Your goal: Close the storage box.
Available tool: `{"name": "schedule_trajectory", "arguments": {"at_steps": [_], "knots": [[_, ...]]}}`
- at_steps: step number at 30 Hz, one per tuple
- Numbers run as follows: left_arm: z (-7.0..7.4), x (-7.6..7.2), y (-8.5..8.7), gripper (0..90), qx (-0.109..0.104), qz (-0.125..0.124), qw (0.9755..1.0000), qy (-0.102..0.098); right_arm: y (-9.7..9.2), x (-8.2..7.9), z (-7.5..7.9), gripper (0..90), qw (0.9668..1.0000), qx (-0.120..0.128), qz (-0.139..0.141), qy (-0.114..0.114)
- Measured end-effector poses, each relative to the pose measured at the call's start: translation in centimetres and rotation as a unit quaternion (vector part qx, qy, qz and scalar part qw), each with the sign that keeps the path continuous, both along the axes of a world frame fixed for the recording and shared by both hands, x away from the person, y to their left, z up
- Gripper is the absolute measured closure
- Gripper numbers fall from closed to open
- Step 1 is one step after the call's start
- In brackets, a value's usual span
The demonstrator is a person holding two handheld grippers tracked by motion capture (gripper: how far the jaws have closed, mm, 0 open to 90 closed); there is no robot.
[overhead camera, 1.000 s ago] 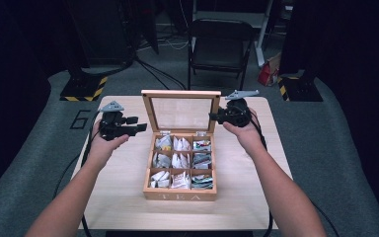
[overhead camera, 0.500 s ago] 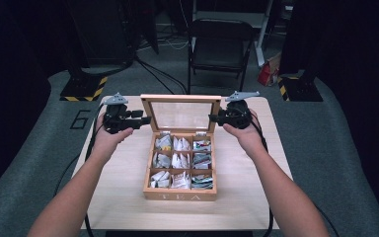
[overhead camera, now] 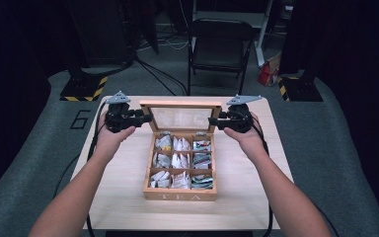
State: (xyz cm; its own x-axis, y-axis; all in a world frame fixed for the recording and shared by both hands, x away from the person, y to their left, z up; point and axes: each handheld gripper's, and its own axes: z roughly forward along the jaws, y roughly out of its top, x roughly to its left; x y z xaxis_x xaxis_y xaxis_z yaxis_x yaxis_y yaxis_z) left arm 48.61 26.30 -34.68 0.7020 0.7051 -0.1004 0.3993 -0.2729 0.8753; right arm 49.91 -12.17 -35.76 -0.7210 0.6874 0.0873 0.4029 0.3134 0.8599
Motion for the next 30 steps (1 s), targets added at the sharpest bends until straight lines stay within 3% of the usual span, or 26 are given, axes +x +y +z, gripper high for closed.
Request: {"name": "schedule_trajectory", "arguments": {"at_steps": [6, 14, 19, 30], "knots": [[-0.1, -0.4, 0.0, 59.6, 0.003, -0.004, 1.0, -0.002, 0.0, -0.8, 0.5, 51.9, 1.0, -0.002, 0.006, -0.005], [-0.4, -1.1, 0.0, 59.4, 0.001, -0.006, 1.0, -0.003, 0.1, -2.8, 1.5, 50.9, 0.9995, -0.008, 0.005, -0.029], [-0.6, -1.5, 0.1, 59.1, 0.002, -0.006, 1.0, -0.004, -0.3, -3.6, 1.9, 51.3, 0.9996, -0.007, 0.001, -0.028], [-1.1, -2.6, 0.1, 58.4, 0.006, -0.01, 0.9999, -0.004, -0.6, -5.5, 2.7, 52.3, 0.9992, -0.004, 0.017, -0.036]]}}
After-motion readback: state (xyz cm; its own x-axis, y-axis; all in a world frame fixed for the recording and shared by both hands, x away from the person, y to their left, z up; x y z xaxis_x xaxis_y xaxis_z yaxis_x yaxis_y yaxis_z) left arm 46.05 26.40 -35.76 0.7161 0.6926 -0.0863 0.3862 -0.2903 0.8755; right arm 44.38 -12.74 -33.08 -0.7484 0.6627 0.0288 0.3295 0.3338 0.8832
